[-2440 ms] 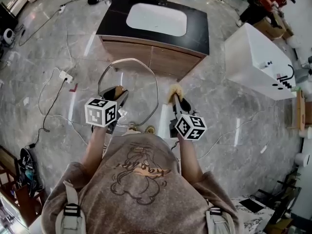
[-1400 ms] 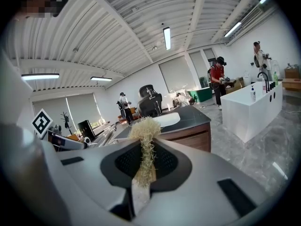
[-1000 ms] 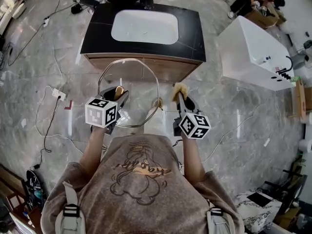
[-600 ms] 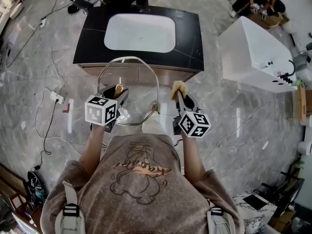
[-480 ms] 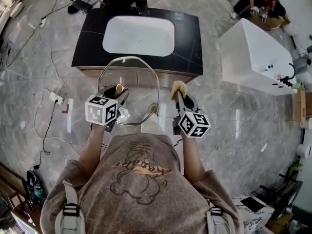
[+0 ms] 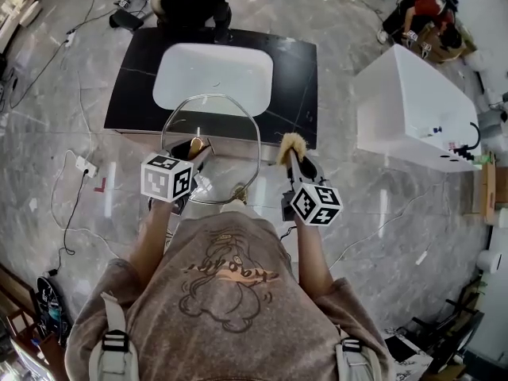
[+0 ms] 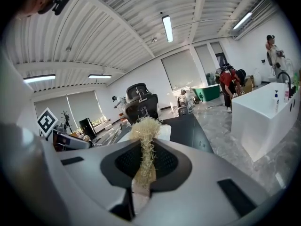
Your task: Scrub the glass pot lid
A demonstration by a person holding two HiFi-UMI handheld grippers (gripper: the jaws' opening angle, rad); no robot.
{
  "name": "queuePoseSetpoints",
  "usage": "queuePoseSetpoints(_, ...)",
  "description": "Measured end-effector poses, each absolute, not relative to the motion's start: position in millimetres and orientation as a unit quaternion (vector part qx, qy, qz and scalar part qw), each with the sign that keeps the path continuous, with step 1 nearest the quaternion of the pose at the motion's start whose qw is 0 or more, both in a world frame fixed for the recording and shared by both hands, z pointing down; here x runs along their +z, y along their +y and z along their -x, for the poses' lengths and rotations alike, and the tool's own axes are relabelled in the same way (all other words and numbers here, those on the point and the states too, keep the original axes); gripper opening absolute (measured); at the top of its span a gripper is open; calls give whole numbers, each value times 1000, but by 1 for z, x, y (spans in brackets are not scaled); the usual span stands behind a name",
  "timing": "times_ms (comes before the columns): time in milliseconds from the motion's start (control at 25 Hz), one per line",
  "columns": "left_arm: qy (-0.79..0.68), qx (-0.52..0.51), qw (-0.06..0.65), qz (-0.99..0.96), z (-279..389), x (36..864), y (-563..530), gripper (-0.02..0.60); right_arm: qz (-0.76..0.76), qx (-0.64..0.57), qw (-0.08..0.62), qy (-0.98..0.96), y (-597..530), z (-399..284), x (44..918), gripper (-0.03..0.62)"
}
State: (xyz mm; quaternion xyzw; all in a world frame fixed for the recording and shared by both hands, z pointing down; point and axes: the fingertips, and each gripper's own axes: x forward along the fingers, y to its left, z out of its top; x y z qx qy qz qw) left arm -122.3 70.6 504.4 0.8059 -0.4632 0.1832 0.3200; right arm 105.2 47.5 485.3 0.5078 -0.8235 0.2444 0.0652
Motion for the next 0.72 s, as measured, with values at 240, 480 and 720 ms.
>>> queuePoseSetpoints(240,-471,180,320,-802,107,502,40,178,-492,248,75,-831,16,-118,491,52)
queuePoseSetpoints(480,-472,187,318,-801,98,501,17,178,-488,253,77,-832,-7,-130,494,52)
queuePoseSetpoints(720,-461,194,316,-806,104,504,-3,178,-494,254,78,-828,-23,-122,495,52)
